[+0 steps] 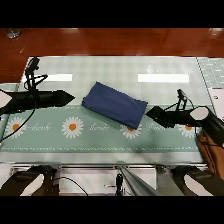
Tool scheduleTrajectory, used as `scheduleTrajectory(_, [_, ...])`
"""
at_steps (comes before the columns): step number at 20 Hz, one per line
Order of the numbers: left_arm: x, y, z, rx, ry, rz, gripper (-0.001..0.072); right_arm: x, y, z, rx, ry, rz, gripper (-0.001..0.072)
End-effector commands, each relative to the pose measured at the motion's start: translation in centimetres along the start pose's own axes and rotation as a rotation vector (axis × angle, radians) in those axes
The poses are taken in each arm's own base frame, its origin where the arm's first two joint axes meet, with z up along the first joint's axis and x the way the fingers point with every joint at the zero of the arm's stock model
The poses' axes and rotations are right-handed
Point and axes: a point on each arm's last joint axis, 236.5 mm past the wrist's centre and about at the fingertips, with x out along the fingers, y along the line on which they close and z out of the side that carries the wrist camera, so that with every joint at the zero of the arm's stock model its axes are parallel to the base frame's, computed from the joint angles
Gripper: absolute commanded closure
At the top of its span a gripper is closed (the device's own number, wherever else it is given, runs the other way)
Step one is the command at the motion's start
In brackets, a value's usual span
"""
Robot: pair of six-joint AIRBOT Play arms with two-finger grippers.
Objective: Fold the shirts.
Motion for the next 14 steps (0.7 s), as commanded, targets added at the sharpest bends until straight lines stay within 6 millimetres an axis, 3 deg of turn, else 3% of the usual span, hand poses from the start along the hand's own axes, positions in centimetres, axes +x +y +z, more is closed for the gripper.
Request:
scheduleTrajectory(1, [0.2,-0.2,-0.1,-0.018,-0.002,-0.016,0.0678,3.9,0.8,-2.4,-0.009,0.167,0.052,0.0077])
scheduleTrajectory(5, [0.2,-0.2,-0.1,-0.019,-0.003,-0.015,0.0678,5.7,4.1,-1.1,0.015,0.215,0.178,0.0110])
scheduleTrajectory(6, [0.2,-0.2,-0.1,-0.018,-0.004,-0.015,0.0678,6.0,4.8,-0.8,0.016,0.224,0.200,0.0247])
scheduleTrajectory(8, [0.2,-0.2,0.0,-0.019,-0.004,-0.015,0.0678,5.7,6.5,0.1,-0.064,0.224,0.247,0.0694])
scheduleTrajectory(11, [0.2,-0.2,-0.1,-0.019,-0.003,-0.016,0.0678,2.6,11.4,2.8,-0.248,0.217,0.311,0.0691])
scheduleTrajectory(14, [0.2,-0.2,-0.1,-0.019,-0.003,-0.015,0.0678,-2.8,16.6,7.4,-0.424,0.149,0.273,0.0691])
